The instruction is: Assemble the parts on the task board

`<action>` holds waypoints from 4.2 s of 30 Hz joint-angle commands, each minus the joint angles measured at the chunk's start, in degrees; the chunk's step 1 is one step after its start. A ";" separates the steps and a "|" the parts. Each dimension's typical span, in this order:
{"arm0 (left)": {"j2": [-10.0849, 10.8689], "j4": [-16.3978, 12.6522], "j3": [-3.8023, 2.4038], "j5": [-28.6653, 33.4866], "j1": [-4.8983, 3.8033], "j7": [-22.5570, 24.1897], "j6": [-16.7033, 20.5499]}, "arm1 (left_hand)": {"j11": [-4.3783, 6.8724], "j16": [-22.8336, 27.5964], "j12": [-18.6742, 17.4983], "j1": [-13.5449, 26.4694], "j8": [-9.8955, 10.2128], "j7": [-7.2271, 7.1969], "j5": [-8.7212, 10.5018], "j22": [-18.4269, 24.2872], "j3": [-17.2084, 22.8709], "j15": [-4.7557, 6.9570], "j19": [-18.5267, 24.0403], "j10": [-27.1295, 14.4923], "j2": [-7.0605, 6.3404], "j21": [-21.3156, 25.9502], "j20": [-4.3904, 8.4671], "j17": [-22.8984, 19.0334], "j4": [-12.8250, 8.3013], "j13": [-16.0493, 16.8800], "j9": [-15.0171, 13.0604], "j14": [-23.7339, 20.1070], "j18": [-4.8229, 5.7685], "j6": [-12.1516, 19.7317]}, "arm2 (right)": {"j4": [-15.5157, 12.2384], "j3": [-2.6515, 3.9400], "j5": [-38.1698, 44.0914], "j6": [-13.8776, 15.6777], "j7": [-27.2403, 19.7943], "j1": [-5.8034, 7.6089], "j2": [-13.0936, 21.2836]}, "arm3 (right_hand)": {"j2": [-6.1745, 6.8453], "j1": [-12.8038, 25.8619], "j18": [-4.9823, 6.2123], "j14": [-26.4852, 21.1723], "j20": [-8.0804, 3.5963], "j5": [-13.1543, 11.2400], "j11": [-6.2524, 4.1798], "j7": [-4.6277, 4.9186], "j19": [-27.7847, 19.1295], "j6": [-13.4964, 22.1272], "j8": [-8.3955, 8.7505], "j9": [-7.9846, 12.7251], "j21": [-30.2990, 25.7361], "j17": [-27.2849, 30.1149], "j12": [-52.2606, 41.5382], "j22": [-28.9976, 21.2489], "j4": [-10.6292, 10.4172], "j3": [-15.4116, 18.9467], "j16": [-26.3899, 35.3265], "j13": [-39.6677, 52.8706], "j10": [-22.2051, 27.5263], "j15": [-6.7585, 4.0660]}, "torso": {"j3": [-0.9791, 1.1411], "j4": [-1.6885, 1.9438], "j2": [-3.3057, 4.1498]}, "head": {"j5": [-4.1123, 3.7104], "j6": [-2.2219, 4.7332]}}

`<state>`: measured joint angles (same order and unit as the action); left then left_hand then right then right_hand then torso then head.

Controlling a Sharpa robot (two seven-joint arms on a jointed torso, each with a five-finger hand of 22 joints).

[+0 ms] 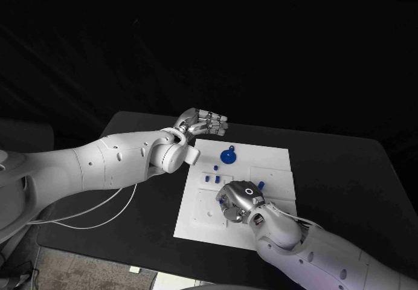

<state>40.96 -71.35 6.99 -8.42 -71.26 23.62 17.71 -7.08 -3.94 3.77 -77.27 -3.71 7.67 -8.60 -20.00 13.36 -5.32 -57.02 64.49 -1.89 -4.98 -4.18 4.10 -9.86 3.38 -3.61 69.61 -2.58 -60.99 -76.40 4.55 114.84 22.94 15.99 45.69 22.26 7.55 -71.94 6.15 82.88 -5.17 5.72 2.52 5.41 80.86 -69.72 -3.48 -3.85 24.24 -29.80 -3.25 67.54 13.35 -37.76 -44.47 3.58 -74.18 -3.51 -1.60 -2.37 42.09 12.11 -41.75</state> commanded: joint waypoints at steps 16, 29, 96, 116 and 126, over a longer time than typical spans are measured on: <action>0.20 -0.03 -0.05 0.31 -0.09 -0.54 -1.46 | -0.15 0.18 -0.24 0.49 0.10 0.15 0.41 0.32 -0.43 -0.28 0.05 -0.45 0.32 -0.23 -0.32 0.02 -0.16 -0.06 0.02 -0.03 0.74 -0.16 | -3.89 -0.42 -3.73 4.99 -1.12 -0.37 3.18 | 3.10 -0.45 2.44 -0.15 2.48 2.23 2.56 0.93 1.90 3.76 -0.10 0.15 -4.24 1.06 -0.11 -1.99 -1.64 11.36 -2.07 -0.17 10.42 1.99 | 0.07 -0.09 -0.02 | -0.16 0.31; 0.52 0.08 -0.05 0.31 -0.09 -0.66 -1.47 | -0.19 0.17 -0.23 0.40 0.11 0.17 0.49 0.47 -0.62 -0.32 0.04 -0.58 0.30 -0.22 -0.36 0.03 -0.18 -0.06 0.02 -0.09 0.72 -0.06 | -9.54 4.89 -5.58 2.97 0.42 -0.12 9.13 | 2.93 -1.38 2.35 -0.05 2.70 1.89 2.58 1.12 2.67 4.43 -0.08 0.18 -4.16 1.49 -0.06 -1.52 -2.29 12.08 -2.92 -0.19 10.21 2.23 | 0.01 -0.31 -0.22 | -0.84 1.04; 0.56 0.46 -0.04 0.31 -0.08 -0.90 -1.88 | -0.27 0.17 -0.22 0.32 0.11 0.21 0.47 1.34 -1.17 -0.38 -0.06 -0.85 0.57 -0.24 -0.45 0.03 0.05 -0.06 0.02 -0.24 0.66 0.07 | -4.01 10.25 -2.93 -4.47 1.57 0.57 11.12 | -1.26 -1.81 -0.21 -0.34 -0.33 -2.96 -1.37 -0.99 3.01 -3.53 -0.23 -0.23 -2.35 1.05 -0.18 5.28 -0.43 1.64 -3.45 0.05 -4.08 -0.63 | 0.02 -0.50 -0.33 | -1.03 0.97; 0.50 1.52 -0.03 0.31 -0.09 -0.87 -1.75 | -0.28 0.18 -0.22 0.18 0.10 0.18 0.51 1.69 -1.22 -0.39 -0.09 -0.89 0.58 -0.31 -0.45 0.03 0.04 -0.06 0.02 -0.27 0.66 -0.04 | -16.07 11.59 -6.80 -6.72 1.79 0.56 14.07 | -1.30 -1.25 -0.35 -0.20 -0.49 -2.95 -1.51 -1.14 3.19 -4.08 -0.20 -0.21 -2.69 0.42 -0.17 6.49 0.11 1.13 -2.94 0.04 -4.53 -0.75 | -0.02 -0.59 -0.48 | -0.09 0.50; -0.60 2.39 -0.03 0.38 -0.08 -0.90 -1.92 | -0.28 0.18 -0.22 0.18 0.10 0.18 0.51 1.69 -1.22 -0.39 -0.09 -0.89 0.58 -0.31 -0.45 0.03 0.04 -0.06 0.02 -0.27 0.66 -0.04 | -15.22 7.18 -3.50 -7.13 0.41 0.31 8.47 | -1.50 -1.22 -0.36 -0.11 -0.53 -2.95 -1.51 -1.15 3.30 -4.10 -0.20 -0.21 -3.20 0.27 -0.17 6.89 0.35 1.21 -2.71 0.03 -4.52 -0.77 | 0.01 -0.28 -0.34 | 0.24 0.49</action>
<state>40.72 -69.06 7.02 -8.39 -71.26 22.35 16.59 -7.33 -3.94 3.77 -77.04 -3.71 7.67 -8.37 -18.35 12.48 -5.45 -57.02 63.94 -1.66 -4.97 -4.18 4.09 -9.76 3.38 -3.61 69.48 -2.61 -60.99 -91.91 12.13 108.93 16.98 17.55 46.17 31.52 6.46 -73.28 5.74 82.81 -5.33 2.65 2.33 4.33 84.04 -73.33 -3.45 -4.00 21.41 -29.48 -3.30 74.39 13.22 -36.54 -47.48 3.57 -77.10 -3.87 -1.64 -2.83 41.64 12.11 -41.23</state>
